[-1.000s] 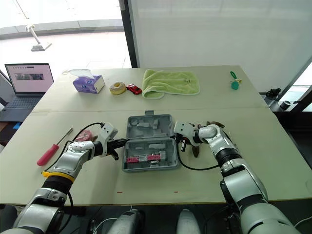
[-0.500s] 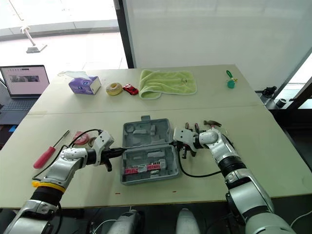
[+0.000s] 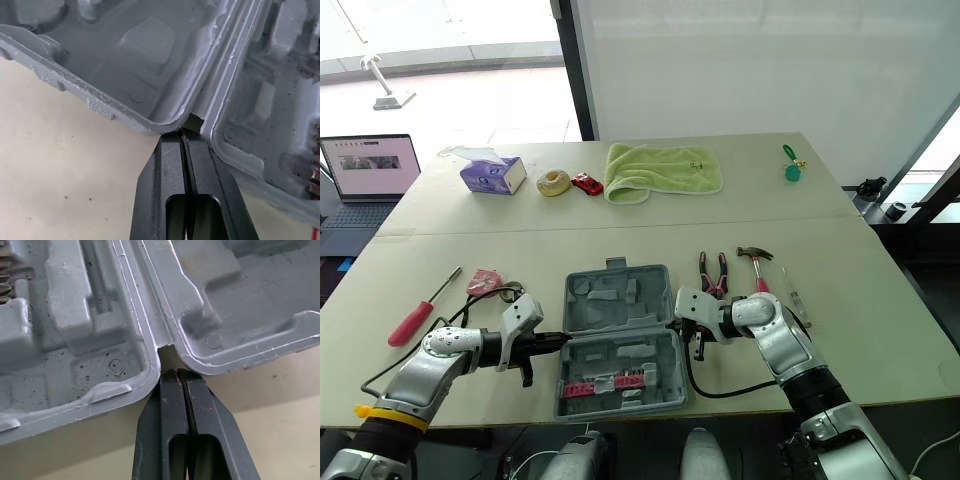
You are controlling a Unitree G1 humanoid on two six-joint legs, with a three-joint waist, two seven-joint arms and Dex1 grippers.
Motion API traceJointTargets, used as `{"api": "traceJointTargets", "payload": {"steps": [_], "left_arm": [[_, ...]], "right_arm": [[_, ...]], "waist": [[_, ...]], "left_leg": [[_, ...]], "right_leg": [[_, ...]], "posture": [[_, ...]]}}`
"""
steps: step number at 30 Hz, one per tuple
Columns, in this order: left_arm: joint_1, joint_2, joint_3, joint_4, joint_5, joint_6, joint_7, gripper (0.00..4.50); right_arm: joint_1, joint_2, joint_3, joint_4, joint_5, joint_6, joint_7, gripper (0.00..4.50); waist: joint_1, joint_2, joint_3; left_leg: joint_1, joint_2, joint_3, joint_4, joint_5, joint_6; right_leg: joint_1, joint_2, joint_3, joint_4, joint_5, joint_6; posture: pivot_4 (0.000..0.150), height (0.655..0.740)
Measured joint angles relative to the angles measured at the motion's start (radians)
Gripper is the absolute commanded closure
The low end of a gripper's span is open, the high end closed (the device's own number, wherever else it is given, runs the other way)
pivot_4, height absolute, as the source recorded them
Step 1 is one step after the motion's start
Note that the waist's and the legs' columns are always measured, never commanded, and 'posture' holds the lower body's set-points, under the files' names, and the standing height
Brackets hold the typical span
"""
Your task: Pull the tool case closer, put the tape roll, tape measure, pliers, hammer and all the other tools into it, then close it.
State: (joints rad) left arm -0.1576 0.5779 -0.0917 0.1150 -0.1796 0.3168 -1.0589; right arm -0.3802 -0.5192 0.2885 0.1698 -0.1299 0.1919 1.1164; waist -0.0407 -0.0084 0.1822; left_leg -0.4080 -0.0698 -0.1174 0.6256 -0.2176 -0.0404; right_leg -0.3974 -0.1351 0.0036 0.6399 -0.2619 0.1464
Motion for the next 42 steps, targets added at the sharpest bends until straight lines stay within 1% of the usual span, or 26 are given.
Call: {"api": "traceJointTargets", "payload": {"steps": [5,12,27,42], "left_arm": [[0.001,-0.001,-0.003,-0.005,-0.005,0.005,0.003,4.5],[0.102,0.006,0.013,-0.092,-0.021,0.008,0.031,4.5],[0.193,0.008,0.01,-0.179,-0.04,0.045,0.061,4.5],[0.176,0.003,-0.003,-0.147,-0.043,0.02,0.074,4.5]], "right_arm": [[0.042,-0.024,0.002,-0.082,0.01,0.073,0.002,4.45],[0.112,-0.036,0.007,-0.186,0.03,0.157,0.0,4.45],[0.187,-0.062,0.019,-0.264,0.035,0.197,-0.027,4.45],[0.21,-0.09,0.025,-0.277,0.047,0.206,-0.039,4.45]], "waist": [[0.003,0.0,0.0],[0.002,0.0,-0.002],[0.026,-0.004,-0.02],[0.032,-0.003,-0.023]], "left_leg": [[0.0,0.0,0.0,0.0,0.0,0.0],[0.001,0.001,0.0,0.0,-0.001,0.001],[0.002,0.002,0.0,-0.004,-0.001,0.002],[0.002,0.001,0.0,-0.004,-0.001,0.002]], "right_leg": [[0.0,0.0,0.0,0.0,0.0,0.0],[0.001,0.0,0.001,-0.001,0.0,0.0],[0.003,0.0,0.0,-0.005,0.0,0.0],[0.005,0.0,-0.001,-0.008,0.0,0.0]], "posture": [[0.15,0.7367],[0.15,0.7367],[0.15,0.7367],[0.15,0.7367]]}}
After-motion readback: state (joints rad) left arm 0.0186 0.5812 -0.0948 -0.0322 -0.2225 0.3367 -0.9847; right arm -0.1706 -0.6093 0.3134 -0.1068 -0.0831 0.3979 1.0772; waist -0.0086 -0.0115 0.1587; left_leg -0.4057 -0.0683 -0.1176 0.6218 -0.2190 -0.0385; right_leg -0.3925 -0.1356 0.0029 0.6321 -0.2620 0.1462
